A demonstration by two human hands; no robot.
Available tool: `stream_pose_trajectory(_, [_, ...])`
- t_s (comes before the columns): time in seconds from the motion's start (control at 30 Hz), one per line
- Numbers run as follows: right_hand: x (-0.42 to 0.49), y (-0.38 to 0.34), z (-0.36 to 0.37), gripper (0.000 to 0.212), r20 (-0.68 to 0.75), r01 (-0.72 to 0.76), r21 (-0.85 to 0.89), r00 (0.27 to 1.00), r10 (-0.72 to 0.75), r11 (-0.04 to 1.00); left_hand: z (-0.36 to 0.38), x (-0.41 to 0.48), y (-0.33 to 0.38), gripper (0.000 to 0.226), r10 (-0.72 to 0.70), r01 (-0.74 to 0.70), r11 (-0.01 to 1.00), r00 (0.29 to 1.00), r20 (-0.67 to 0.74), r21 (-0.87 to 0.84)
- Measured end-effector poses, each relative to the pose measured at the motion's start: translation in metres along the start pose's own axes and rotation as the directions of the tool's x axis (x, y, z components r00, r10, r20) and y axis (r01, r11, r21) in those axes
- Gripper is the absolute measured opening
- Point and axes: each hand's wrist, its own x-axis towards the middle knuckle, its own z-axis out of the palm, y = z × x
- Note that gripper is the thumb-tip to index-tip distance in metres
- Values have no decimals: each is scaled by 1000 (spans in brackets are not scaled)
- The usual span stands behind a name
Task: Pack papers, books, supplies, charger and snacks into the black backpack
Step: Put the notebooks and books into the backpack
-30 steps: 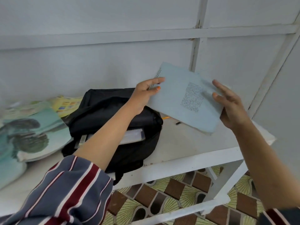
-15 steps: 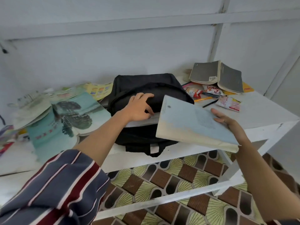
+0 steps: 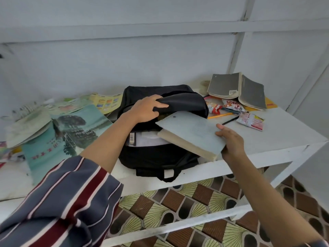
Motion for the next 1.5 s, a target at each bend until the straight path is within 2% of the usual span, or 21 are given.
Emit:
stream_pose_trajectory(0.17, [2,25,40,17,-142,78,-53,986,-85,996,5,0,0,48,7,-7,999,1000,-5,-35])
stream_pose_trajectory(0.23, [3,35,60,14,-133,117,-213,980,-148,970,4,0,0,47,-3,4,999,1000,5,-53])
stream_pose_trajectory(0.27, [3,37,68,17,-76,114,-314,987,-145,942,2,1,-1,46,-8,9,998,1000,7,-64])
stream_pose_trajectory(0.33, [7,33,75,33,88,30,-470,996,13,882,0,2,-1,45,-17,17,996,1000,7,-92])
stream_pose_trajectory(0.4, [9,15,69,52,232,-41,-595,948,220,803,-1,3,-3,44,-16,16,993,1000,1,-114])
stream_pose_trajectory(0.47, [10,-2,57,61,293,84,-784,923,248,615,-1,4,-6,43,-9,8,992,1000,-9,-127])
stream_pose_trajectory(0.53, [12,-11,49,54,352,328,-906,935,49,268,0,5,-8,43,12,-14,990,1000,-18,-139])
stream_pose_trajectory(0.57, [14,-12,49,49,426,429,-899,903,-55,89,1,6,-9,43,19,-22,989,1000,-21,-145])
stream_pose_trajectory(0.6, [14,-10,51,47,510,508,-860,855,-96,-47,2,6,-10,43,24,-27,989,999,-24,-149])
stream_pose_trajectory(0.63, [15,-5,53,46,590,578,-806,803,-85,-131,3,7,-10,43,26,-30,988,999,-27,-149])
stream_pose_trajectory(0.7, [24,9,57,45,701,683,-693,713,5,-232,3,9,-12,44,23,-27,988,999,-29,-150])
stream_pose_trajectory(0.73, [29,15,58,43,718,703,-665,695,44,-252,3,9,-13,45,20,-24,988,999,-29,-154])
stream_pose_trajectory(0.8, [40,21,58,40,706,704,-678,704,79,-210,4,9,-15,47,21,-26,985,999,-28,-168])
stream_pose_trajectory(0.87, [50,24,60,36,707,704,-692,706,47,-159,4,9,-16,48,22,-27,983,999,-32,-181])
stream_pose_trajectory(1.0, [69,27,71,34,688,681,-718,725,-3,-143,5,9,-17,48,18,-25,982,999,-36,-185])
stream_pose_trajectory(1.17, [80,34,77,33,703,691,-698,711,4,-190,4,10,-19,48,15,-21,983,999,-35,-182])
stream_pose_trajectory(1.5, [95,35,87,31,712,701,-695,703,-12,-158,1,10,-18,48,23,-29,983,999,-32,-184])
